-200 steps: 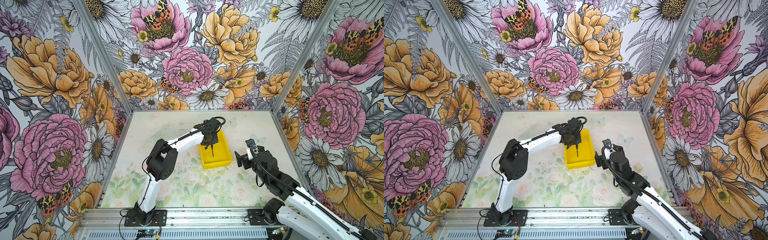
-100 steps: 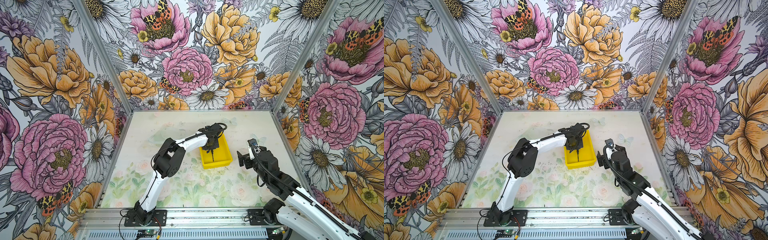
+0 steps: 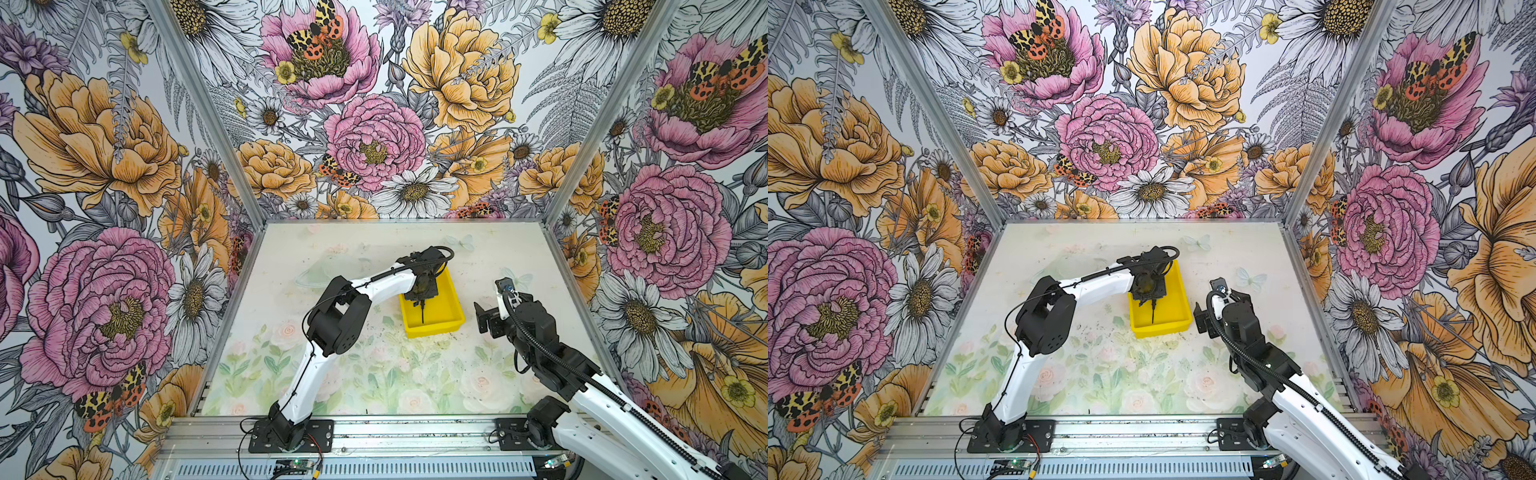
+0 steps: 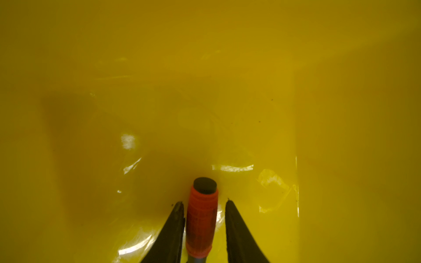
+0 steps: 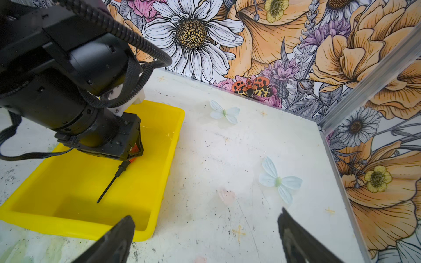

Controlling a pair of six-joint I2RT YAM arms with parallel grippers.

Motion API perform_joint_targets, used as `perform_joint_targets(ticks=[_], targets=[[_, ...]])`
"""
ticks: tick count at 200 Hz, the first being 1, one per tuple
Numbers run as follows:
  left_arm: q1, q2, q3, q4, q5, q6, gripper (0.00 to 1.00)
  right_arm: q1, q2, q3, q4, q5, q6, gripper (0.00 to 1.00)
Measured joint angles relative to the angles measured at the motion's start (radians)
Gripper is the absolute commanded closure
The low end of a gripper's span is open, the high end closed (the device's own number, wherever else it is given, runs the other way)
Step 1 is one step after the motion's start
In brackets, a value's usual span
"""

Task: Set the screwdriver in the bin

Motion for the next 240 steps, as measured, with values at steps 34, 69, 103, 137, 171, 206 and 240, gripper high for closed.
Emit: perform_joint_targets(ticks=[34,69,103,137,171,206,240], targets=[[0.0,-0.002,0.0,0.0,-0.005,0.009,0.52,0.0,0.0,0.0,0.0,0.0,0.0,0.01],[-0.006,-0.077,-0.04,-0.005,-0.016,0.021,0.35,0.0,0.0,0.0,0.0,-0.01,0.001,0.0],[-0.029,-0.238,-0.084,-0.006,-0.031,0.045,0.22,0.0,0.0,0.0,0.0,-0.024,0.004,0.0],[-0.04,-0.423,-0.18,0.007,-0.048,0.074,0.01,0.0,0.0,0.0,0.007,-0.025,0.016,0.01],[-0.013,-0.583,-0.329,0.008,-0.087,0.133,0.01,0.0,0.0,0.0,0.024,-0.013,0.065,0.0],[0.021,-0.745,-0.52,0.028,-0.129,0.2,0.01,0.0,0.007,0.0,0.025,0.023,0.138,0.0],[0.09,-0.976,-0.744,0.084,-0.169,0.27,0.01,-0.008,0.011,0.0,0.024,0.1,0.237,0.01]])
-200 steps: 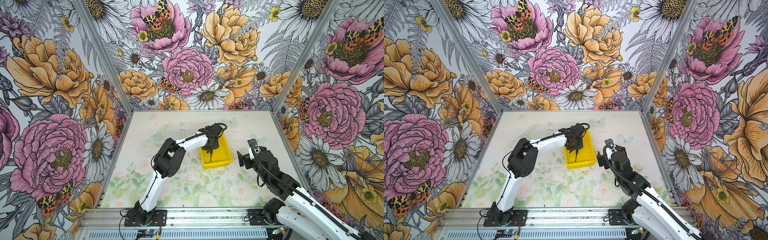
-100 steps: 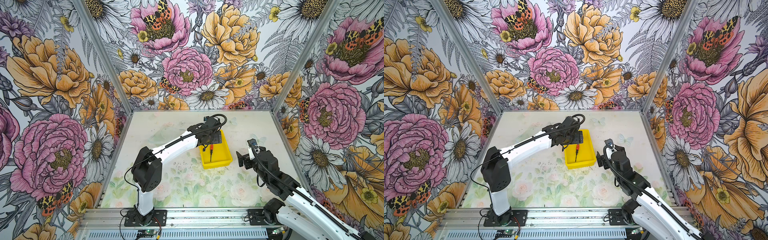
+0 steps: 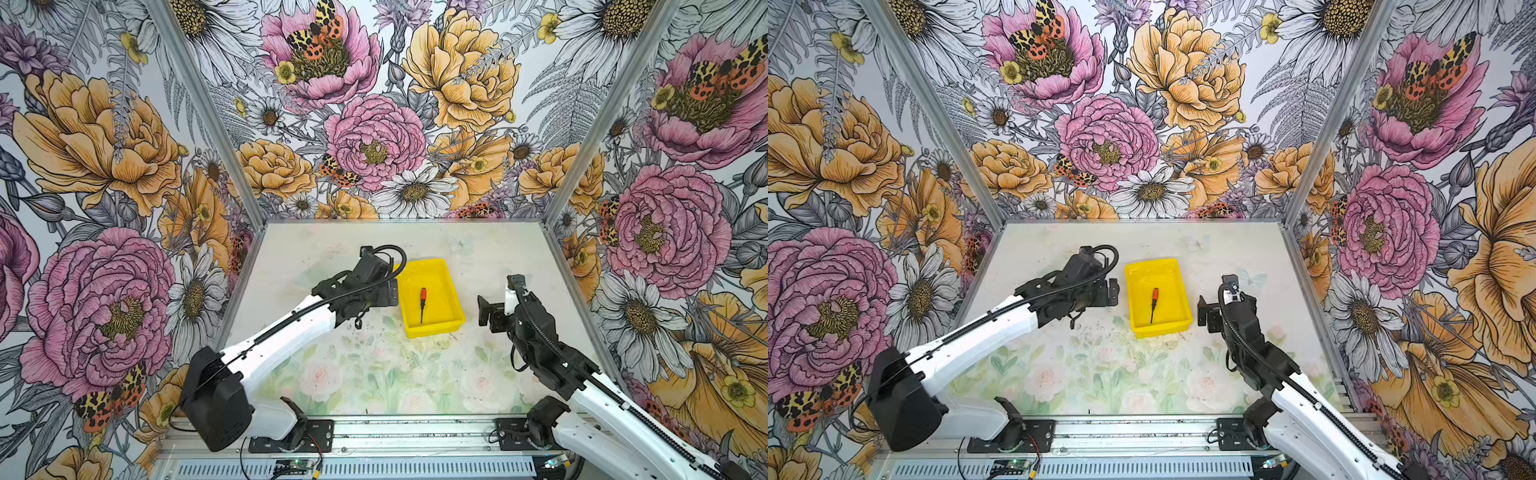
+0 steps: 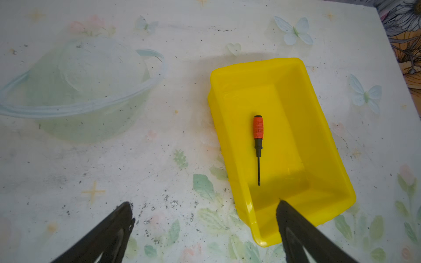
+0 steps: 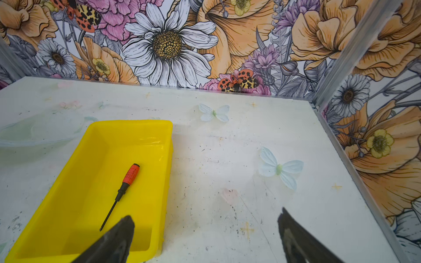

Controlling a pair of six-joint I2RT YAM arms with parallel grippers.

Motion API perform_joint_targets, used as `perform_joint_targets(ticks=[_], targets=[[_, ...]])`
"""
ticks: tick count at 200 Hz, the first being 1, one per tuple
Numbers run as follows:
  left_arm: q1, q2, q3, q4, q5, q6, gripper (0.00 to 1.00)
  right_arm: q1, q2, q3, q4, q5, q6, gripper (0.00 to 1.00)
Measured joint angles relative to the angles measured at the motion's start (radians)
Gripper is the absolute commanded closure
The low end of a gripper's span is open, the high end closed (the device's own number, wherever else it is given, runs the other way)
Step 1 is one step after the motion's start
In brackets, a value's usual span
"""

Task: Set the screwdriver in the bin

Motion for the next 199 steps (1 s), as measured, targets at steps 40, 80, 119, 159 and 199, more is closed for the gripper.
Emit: perform_joint_targets(ticks=[40,80,119,159,199], targets=[[0.16,-0.298,-0.284,0.119,-0.056,0.083,0.01,-0.005,0.0,-0.01,0.0,0.09,0.063,0.01],[0.321,-0.578,-0.526,0.204,-0.088,0.174,0.01,-0.042,-0.001,-0.046,0.021,0.207,0.072,0.0],[0.477,-0.755,-0.684,0.308,-0.098,0.274,0.01,-0.174,0.018,-0.123,0.049,0.209,0.033,0.0],[0.536,-0.7,-0.819,0.513,-0.094,0.343,0.01,-0.303,0.042,-0.193,0.192,0.113,-0.043,0.01],[0.574,-0.432,-0.819,0.703,-0.073,0.404,0.02,-0.375,0.169,-0.253,0.327,0.039,-0.082,0.0]])
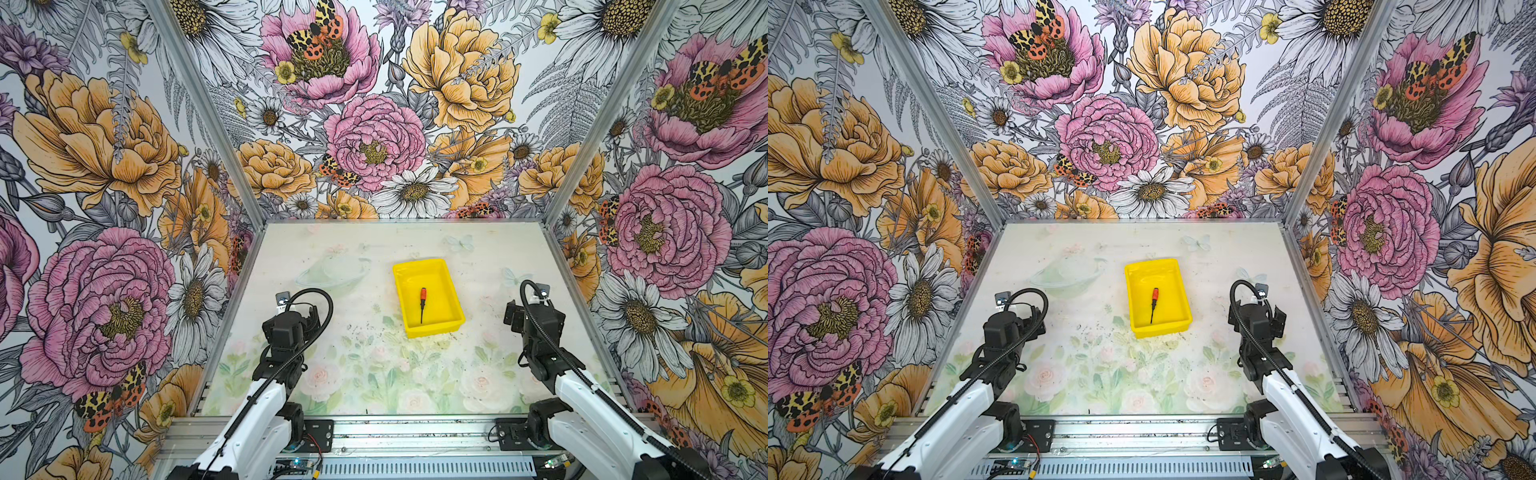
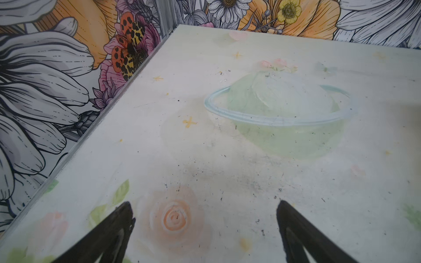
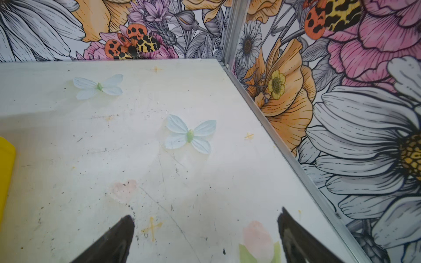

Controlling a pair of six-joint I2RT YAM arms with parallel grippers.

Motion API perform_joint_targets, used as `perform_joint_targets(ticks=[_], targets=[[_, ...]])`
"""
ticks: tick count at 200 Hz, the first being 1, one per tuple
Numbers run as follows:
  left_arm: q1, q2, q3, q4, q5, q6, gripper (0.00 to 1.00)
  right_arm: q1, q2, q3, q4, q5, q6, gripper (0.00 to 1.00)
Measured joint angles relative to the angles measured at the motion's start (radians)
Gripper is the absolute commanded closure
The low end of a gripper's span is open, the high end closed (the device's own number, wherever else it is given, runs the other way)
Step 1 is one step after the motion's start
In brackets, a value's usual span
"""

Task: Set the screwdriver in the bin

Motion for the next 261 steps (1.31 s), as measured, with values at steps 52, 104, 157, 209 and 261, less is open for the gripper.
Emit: perform_joint_targets(ticks=[52,104,157,209,261], targets=[[0.055,0.325,0.094,0.277,0.071,0.042,0.01,-0.082,0.213,0.003,0.22,-0.089,-0.03,0.01],[0.079,0.522,0.196,0.457,0.109,0.041,0.01,-0.107,0.354,0.092,0.282,-0.14,-0.041,0.01],[0.1,0.636,0.199,0.611,0.177,0.06,0.01,-0.115,0.395,0.1,0.362,-0.156,-0.044,0.0],[0.117,0.647,0.196,0.694,0.252,0.068,0.01,-0.127,0.568,0.22,0.398,-0.201,-0.051,0.0],[0.119,0.667,0.171,0.753,0.276,0.079,0.01,-0.14,0.566,0.222,0.42,-0.246,-0.061,0.0]])
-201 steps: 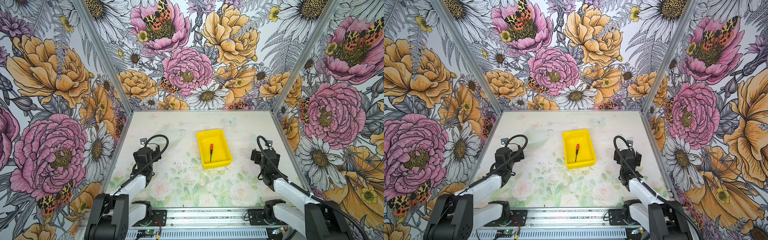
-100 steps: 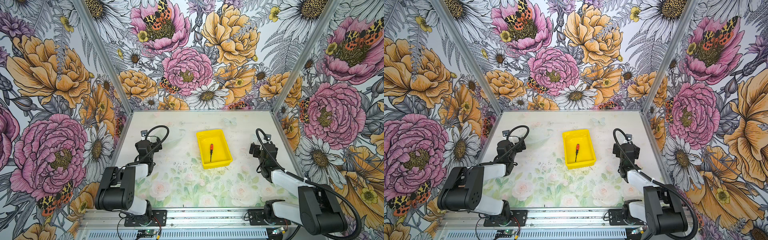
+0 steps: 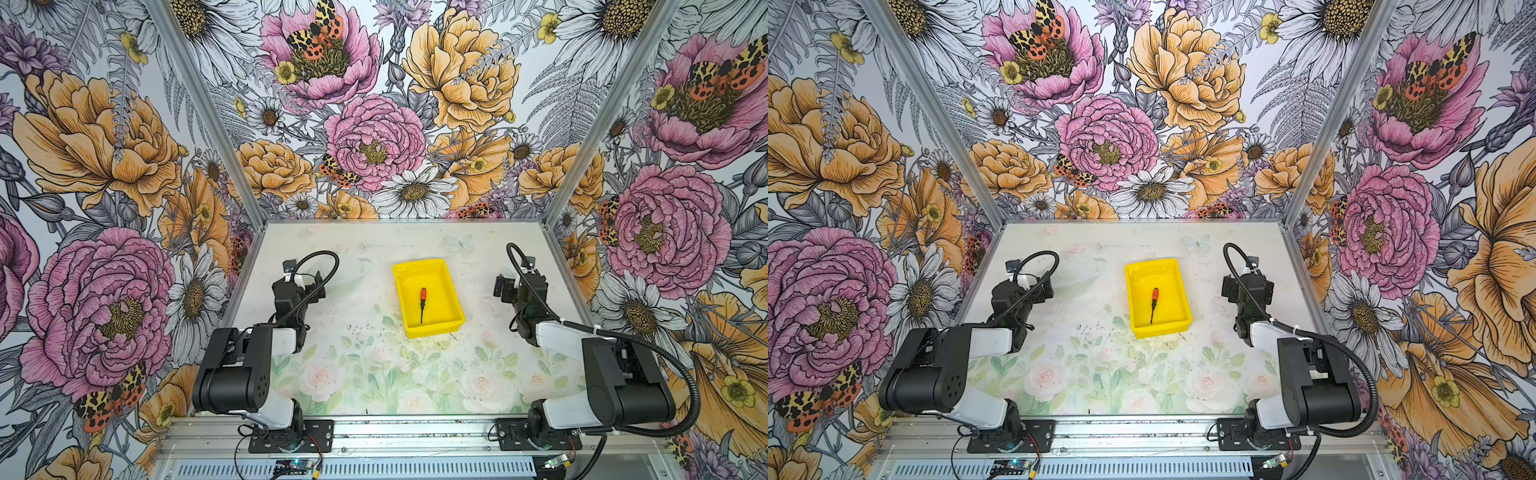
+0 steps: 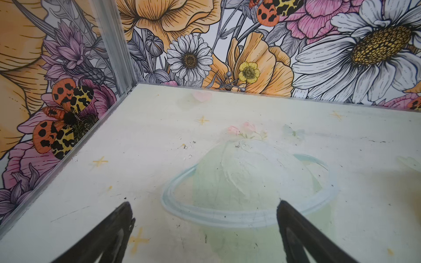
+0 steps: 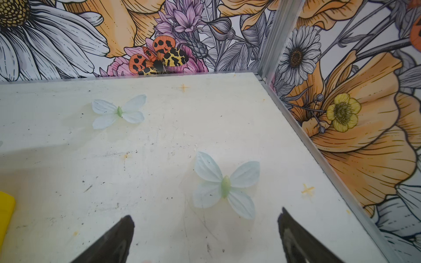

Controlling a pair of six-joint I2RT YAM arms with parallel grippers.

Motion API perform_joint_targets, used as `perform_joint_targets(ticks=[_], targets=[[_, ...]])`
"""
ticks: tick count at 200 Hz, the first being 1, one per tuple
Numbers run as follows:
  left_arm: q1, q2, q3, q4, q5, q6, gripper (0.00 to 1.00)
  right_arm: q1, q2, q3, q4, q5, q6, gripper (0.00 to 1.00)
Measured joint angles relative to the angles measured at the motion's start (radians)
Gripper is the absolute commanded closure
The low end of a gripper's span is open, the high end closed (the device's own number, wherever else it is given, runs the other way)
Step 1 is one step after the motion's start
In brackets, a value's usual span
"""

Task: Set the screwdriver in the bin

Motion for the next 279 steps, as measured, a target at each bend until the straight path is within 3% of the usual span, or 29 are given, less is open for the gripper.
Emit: perform_joint_targets(ticks=[43,116,279], targets=[[0.0,0.003,-0.001,0.011,0.0,0.007,0.01,-0.008,0.003,0.0,0.013,-0.051,-0.028,0.01],[0.0,0.003,-0.001,0.015,0.0,0.008,0.01,-0.06,0.087,-0.09,0.244,-0.134,-0.04,0.01],[-0.016,0.016,-0.024,0.086,0.008,0.018,0.01,-0.057,0.087,-0.1,0.332,-0.137,-0.04,0.0]])
